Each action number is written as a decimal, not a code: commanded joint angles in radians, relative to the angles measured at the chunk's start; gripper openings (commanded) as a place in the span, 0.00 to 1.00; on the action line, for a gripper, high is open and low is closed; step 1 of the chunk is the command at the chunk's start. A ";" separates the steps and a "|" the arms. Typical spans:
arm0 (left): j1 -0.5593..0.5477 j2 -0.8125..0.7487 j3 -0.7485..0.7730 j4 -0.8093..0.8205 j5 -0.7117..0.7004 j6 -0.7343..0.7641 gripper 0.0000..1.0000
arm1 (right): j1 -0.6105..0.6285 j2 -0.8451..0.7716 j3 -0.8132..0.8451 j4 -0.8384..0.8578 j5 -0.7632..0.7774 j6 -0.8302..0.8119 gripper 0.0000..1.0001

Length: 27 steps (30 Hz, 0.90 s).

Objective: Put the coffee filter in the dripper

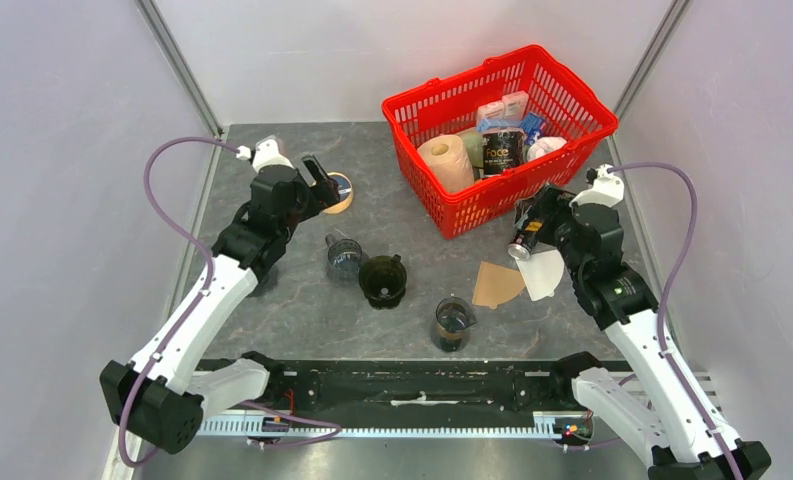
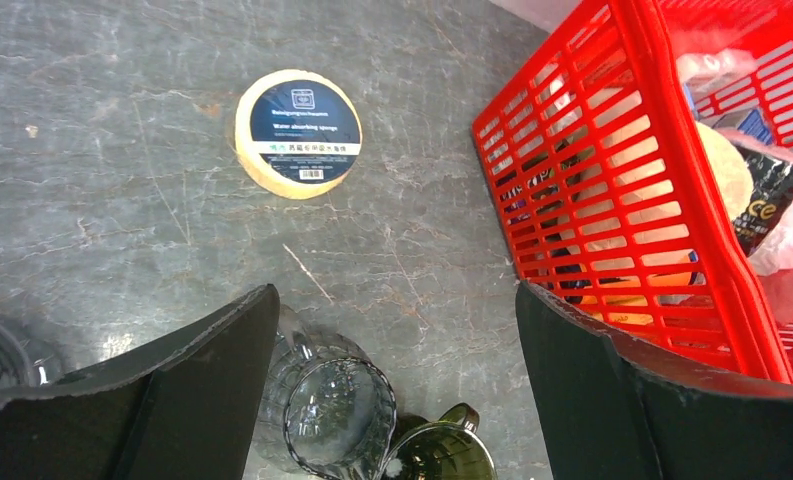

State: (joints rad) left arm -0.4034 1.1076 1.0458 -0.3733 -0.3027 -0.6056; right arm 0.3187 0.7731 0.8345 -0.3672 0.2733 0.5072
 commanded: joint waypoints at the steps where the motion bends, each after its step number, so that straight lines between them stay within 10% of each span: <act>1: 0.003 -0.051 0.006 -0.057 -0.074 -0.064 0.94 | 0.001 -0.028 0.000 0.129 0.010 -0.069 0.97; 17: 0.002 -0.268 -0.233 -0.335 -0.015 -0.184 0.94 | 0.000 -0.044 -0.095 0.219 0.029 -0.060 0.97; 27: -0.012 -0.288 -0.382 -0.163 0.282 -0.181 0.94 | 0.000 -0.058 -0.216 0.175 0.045 -0.039 0.97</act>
State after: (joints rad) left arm -0.4034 0.8112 0.7277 -0.6724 -0.1852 -0.7444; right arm 0.3187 0.7399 0.6758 -0.1936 0.2764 0.4553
